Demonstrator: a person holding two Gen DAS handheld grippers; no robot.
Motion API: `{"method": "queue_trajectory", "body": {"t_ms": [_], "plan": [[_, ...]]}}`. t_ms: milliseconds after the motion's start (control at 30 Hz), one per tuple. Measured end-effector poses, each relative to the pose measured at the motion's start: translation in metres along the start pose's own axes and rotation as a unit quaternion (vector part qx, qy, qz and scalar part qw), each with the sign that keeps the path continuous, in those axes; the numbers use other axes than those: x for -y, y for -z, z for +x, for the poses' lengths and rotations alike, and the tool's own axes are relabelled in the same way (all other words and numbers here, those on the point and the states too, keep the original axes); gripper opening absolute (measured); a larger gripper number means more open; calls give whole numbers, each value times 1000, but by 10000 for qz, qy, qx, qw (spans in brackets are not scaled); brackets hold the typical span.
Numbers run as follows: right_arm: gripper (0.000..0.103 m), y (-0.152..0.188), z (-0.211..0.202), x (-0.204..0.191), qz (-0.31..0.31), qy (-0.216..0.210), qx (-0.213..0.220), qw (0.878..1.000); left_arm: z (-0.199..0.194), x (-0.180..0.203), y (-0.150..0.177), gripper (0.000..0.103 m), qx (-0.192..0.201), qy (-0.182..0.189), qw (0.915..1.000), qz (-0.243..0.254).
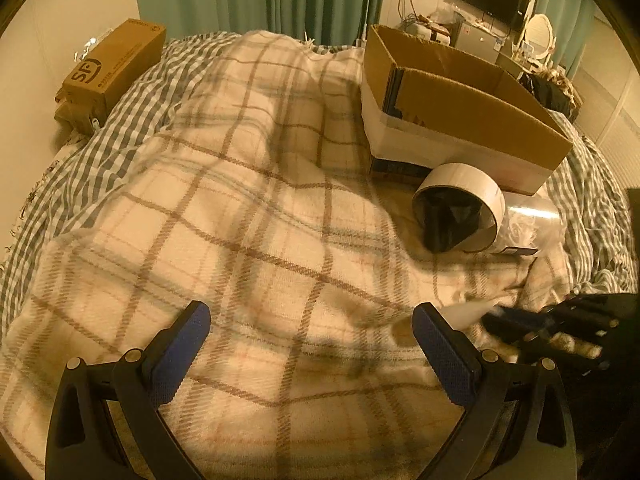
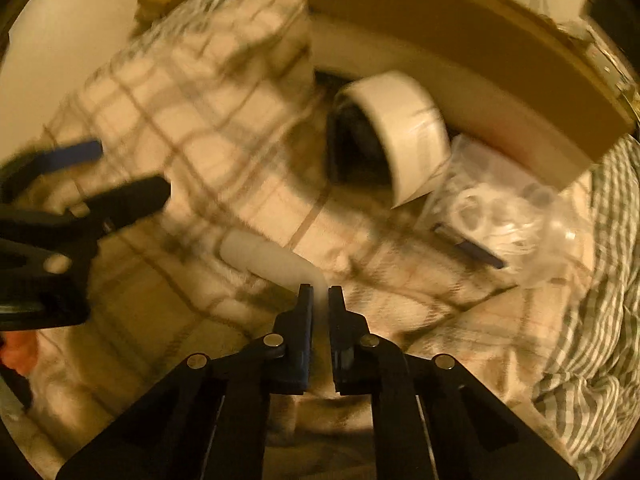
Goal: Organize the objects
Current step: 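Grasp the white plastic tube with the right tool while the left moves to the tape roll, then grasp the white tape roll with the left tool while the right holds the tube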
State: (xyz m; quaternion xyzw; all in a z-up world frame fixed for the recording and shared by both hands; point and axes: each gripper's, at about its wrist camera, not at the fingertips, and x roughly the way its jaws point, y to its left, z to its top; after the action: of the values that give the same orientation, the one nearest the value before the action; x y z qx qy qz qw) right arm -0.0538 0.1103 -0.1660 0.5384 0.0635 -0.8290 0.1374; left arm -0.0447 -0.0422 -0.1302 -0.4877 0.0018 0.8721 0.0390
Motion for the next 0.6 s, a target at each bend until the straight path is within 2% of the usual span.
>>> {"method": "queue_trajectory", "body": {"t_ms": [167, 300, 367, 500, 600], "plan": [[6, 8, -65, 25, 411, 137, 798, 9959, -7, 10, -5, 103, 114, -88, 9997, 186], [6, 10, -110, 56, 759, 473, 1295, 9875, -12, 24, -13, 103, 233, 8, 9991, 340], [6, -8, -108, 60, 877, 581, 1435, 9841, -10, 34, -20, 103, 253, 111, 9989, 380], [6, -6, -115, 84, 1200, 799, 1593, 9766, -4, 62, -33, 103, 321, 281, 9972, 608], [6, -10, -109, 100, 1444, 745, 1589, 9738, 5, 81, -39, 103, 334, 384, 9954, 810]]}}
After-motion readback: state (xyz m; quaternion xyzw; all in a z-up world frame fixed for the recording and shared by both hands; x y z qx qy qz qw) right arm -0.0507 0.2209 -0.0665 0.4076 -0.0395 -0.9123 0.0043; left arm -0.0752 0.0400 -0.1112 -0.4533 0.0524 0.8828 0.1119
